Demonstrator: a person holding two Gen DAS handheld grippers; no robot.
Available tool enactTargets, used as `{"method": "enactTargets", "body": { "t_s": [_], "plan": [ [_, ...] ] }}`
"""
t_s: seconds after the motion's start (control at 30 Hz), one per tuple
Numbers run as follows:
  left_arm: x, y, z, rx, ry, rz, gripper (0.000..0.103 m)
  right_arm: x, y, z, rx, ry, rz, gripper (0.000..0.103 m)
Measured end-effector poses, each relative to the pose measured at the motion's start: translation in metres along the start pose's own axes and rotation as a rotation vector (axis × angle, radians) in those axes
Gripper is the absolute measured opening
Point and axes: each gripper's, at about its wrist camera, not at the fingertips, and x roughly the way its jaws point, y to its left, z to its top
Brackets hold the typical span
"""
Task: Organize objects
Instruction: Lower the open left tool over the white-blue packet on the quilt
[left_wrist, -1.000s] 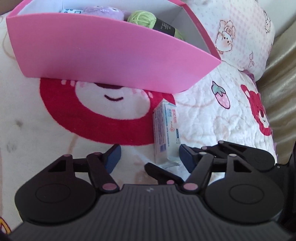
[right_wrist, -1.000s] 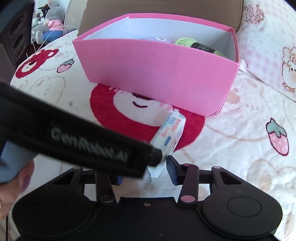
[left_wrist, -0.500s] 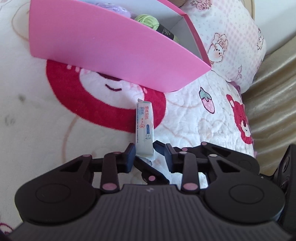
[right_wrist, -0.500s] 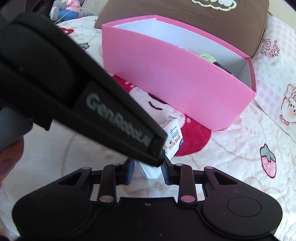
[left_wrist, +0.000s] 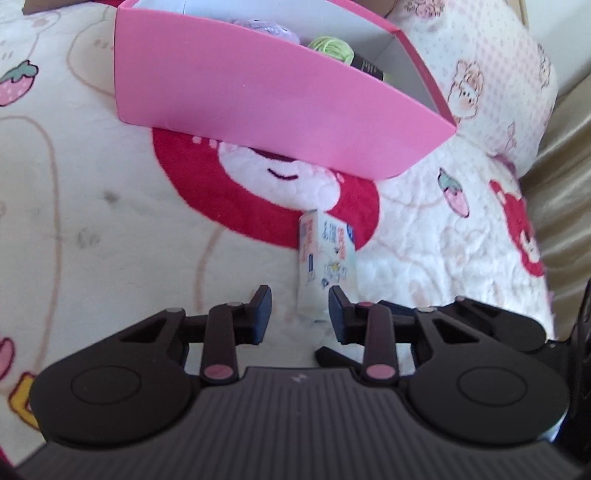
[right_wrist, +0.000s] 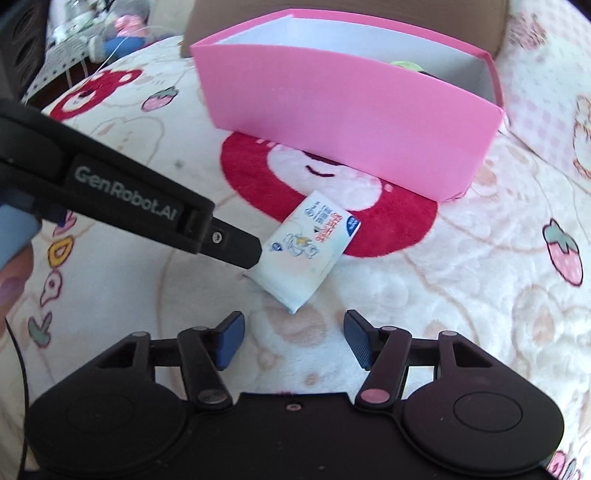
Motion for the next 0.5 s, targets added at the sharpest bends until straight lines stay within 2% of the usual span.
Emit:
{"method": "enactTargets", "body": {
  "t_s": [0.1,0.2,0.27,0.37,0.5],
  "plan": [
    [0.005,0.008,-0.001,-0.029,-0.013,-0.044,0.032,0.005,-0.003,0.003,0.014,-0.003,0.021,0.065],
    [0.016,0.016,-0.002,-0.099,0.01,-0.129,0.027,0.01,0.004,0.005,0.017,-0.017,0.028,0.064],
    [0.02,0.015,-0.003,-0.095,0.015,-0.129,0.023,0.015,0.004,0.007,0.022,-0.028,0.042,0.062],
    [0.02,0.014,-0.005,-0.078,0.021,-0.126,0.022,0.01,0.008,0.008,-0.01,-0.057,0.028,0.053],
    [0.02,0.018,-0.006,-0.103,0.092,-0.122,0.022,0.003,0.012,0.004,-0.05,-0.051,0.066,0.053]
  ]
}}
